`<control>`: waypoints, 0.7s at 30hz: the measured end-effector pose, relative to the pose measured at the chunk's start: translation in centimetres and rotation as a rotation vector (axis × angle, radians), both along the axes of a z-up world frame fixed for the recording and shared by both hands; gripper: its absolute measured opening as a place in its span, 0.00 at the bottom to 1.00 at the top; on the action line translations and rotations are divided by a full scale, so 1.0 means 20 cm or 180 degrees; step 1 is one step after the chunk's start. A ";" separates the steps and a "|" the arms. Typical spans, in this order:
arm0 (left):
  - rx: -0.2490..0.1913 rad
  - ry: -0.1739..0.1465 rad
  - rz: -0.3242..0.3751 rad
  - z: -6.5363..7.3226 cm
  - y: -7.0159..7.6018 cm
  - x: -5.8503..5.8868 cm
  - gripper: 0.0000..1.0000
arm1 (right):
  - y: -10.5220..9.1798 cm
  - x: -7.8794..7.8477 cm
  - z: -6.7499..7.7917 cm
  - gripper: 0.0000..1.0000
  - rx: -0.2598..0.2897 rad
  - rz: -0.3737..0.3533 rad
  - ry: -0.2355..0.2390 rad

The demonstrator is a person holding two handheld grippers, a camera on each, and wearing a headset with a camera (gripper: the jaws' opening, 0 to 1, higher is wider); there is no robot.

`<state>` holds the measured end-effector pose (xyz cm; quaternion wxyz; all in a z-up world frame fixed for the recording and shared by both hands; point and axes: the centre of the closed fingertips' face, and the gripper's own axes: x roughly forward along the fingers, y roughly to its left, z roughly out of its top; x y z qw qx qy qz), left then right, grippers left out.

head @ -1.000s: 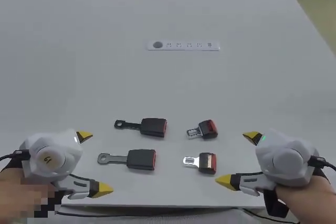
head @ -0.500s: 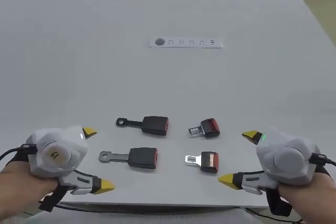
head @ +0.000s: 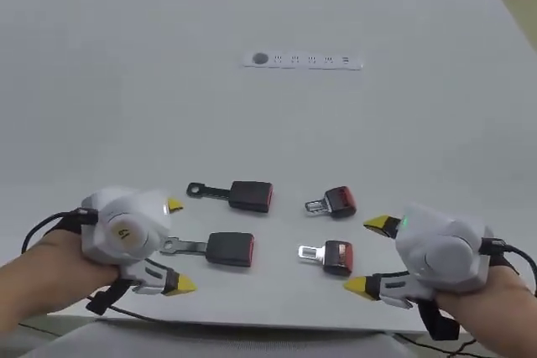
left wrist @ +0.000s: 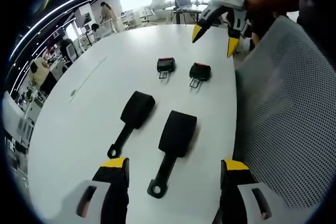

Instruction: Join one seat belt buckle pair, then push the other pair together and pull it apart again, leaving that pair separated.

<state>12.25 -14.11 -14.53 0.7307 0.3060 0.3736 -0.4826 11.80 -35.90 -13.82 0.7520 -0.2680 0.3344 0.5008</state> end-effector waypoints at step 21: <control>0.0172 0.0246 -0.0552 -0.25 -0.08 0.04 0.51 | 0.03 0.06 -0.24 0.44 -0.0355 0.0430 0.0211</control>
